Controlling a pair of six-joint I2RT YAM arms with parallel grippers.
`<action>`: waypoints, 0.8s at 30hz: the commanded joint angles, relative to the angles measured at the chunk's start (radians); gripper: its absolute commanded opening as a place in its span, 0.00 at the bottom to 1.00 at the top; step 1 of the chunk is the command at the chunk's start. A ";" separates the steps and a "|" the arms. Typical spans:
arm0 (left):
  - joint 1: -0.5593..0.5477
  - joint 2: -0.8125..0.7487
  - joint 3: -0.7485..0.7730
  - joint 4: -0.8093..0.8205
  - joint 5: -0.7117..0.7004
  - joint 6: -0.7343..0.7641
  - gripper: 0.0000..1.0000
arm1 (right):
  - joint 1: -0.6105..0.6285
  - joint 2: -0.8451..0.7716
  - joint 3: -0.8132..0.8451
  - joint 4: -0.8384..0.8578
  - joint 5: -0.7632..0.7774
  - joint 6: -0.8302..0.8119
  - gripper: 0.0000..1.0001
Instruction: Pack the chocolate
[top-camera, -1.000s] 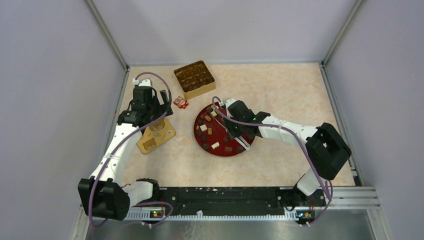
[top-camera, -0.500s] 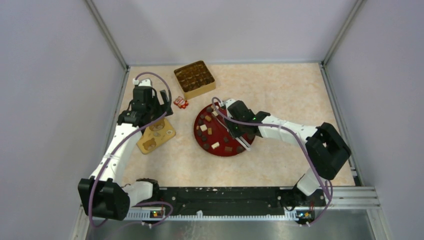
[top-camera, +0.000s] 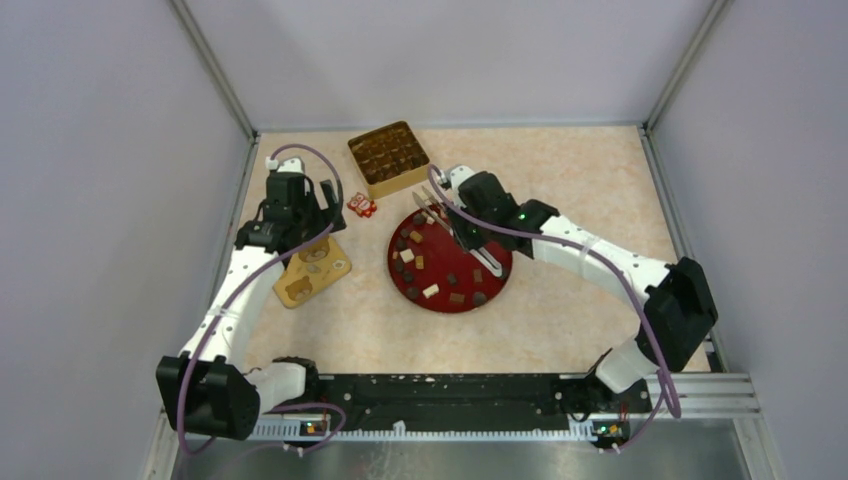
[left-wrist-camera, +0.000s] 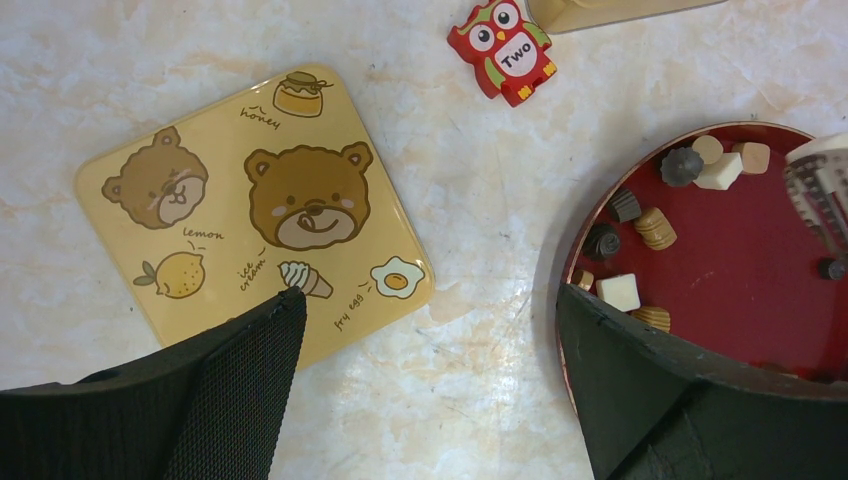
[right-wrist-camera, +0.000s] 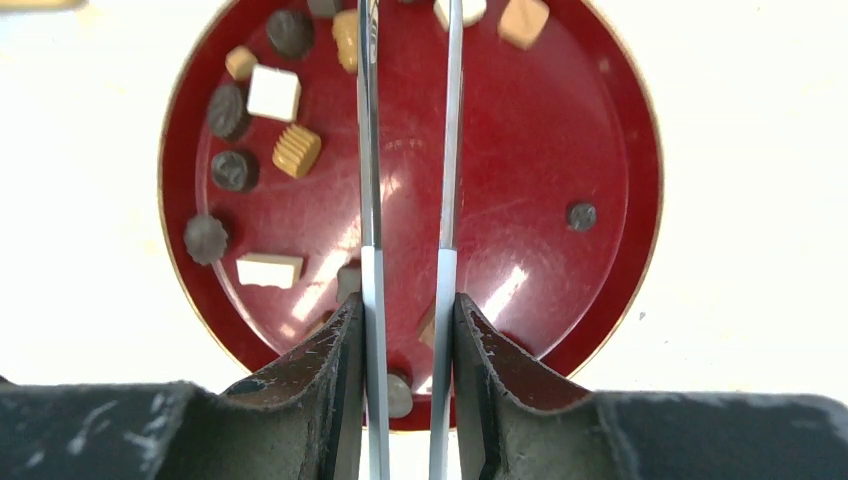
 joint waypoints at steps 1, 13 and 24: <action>0.001 0.018 0.033 0.046 0.010 -0.001 0.99 | -0.014 -0.004 0.112 0.025 0.033 -0.031 0.00; 0.001 0.090 0.110 0.032 0.006 -0.039 0.99 | -0.134 0.266 0.486 0.108 -0.022 -0.013 0.00; 0.001 0.063 0.088 0.014 -0.017 -0.032 0.99 | -0.169 0.701 0.989 0.023 0.007 -0.013 0.00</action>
